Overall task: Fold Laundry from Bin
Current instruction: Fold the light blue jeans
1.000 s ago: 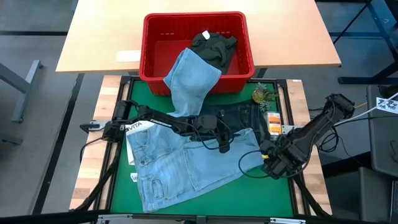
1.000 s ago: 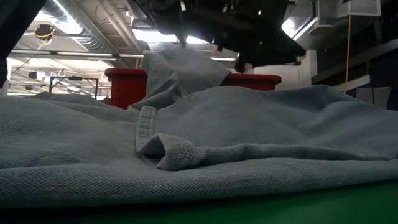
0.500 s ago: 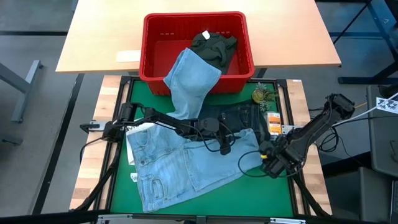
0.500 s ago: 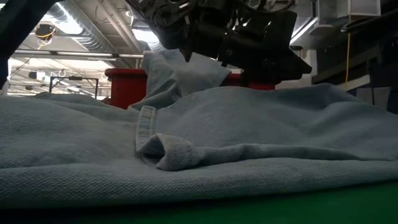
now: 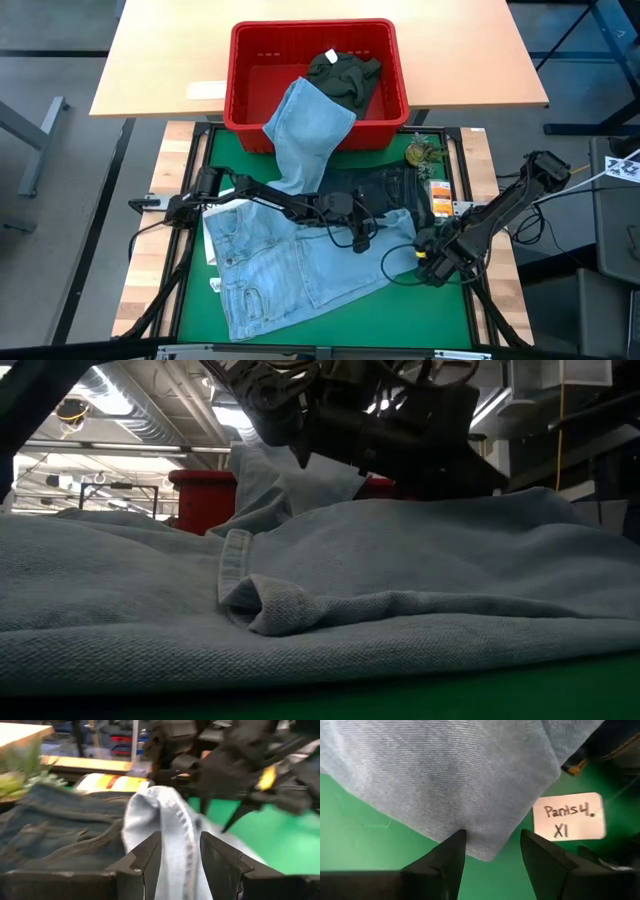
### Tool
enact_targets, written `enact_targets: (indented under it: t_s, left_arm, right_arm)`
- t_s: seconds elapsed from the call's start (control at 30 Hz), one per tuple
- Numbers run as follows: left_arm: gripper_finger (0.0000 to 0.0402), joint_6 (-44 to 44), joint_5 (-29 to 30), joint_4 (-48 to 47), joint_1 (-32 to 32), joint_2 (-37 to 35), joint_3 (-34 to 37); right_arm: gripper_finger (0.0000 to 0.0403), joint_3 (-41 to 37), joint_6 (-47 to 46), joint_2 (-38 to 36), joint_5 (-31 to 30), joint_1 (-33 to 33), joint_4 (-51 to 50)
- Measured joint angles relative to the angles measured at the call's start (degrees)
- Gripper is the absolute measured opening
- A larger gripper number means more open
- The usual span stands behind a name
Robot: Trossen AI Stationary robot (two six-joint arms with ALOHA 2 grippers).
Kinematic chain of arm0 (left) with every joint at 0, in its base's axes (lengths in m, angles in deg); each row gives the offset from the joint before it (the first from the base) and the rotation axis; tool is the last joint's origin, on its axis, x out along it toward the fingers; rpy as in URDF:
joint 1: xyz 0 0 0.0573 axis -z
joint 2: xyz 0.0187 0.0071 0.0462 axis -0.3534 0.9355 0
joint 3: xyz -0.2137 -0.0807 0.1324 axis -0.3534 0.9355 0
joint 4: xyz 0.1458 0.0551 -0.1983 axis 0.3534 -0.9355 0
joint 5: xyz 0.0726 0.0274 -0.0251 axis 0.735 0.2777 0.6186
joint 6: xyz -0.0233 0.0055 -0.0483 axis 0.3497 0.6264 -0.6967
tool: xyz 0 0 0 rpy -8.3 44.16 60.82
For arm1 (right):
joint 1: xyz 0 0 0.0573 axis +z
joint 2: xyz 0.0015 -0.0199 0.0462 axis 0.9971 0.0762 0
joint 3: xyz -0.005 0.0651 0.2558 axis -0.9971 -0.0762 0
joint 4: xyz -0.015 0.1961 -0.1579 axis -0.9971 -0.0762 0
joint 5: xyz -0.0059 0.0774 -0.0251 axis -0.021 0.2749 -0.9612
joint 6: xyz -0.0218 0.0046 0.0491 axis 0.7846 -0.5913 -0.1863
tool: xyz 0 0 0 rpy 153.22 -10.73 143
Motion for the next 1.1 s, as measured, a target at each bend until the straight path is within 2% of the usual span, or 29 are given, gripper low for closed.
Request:
enact_targets:
  t_s: [0.13,0.4,0.7,0.87,1.1]
  left_arm:
    - [0.0131,0.01,-4.59,1.97,1.39,0.37,0.00]
    - [0.0131,5.33,-5.18,3.06,4.61,0.39,0.00]
    - [0.0131,6.38,0.18,3.06,2.37,4.77,0.00]
    - [0.0130,2.57,5.66,2.09,-0.40,5.16,0.00]
    - [0.0130,1.25,4.85,-2.40,-2.70,5.11,-0.04]
  right_arm:
    - [0.0191,-2.99,-0.56,0.00,-0.05,0.00,5.33]
    - [0.0191,-5.54,-0.59,-0.14,-0.14,0.00,9.03]
    - [0.0191,-5.65,-0.57,-0.09,0.14,0.00,9.40]
    - [0.0191,-5.63,-0.09,-0.04,1.42,-0.02,9.45]
    - [0.0191,-5.63,2.35,-0.04,2.45,-0.02,9.63]
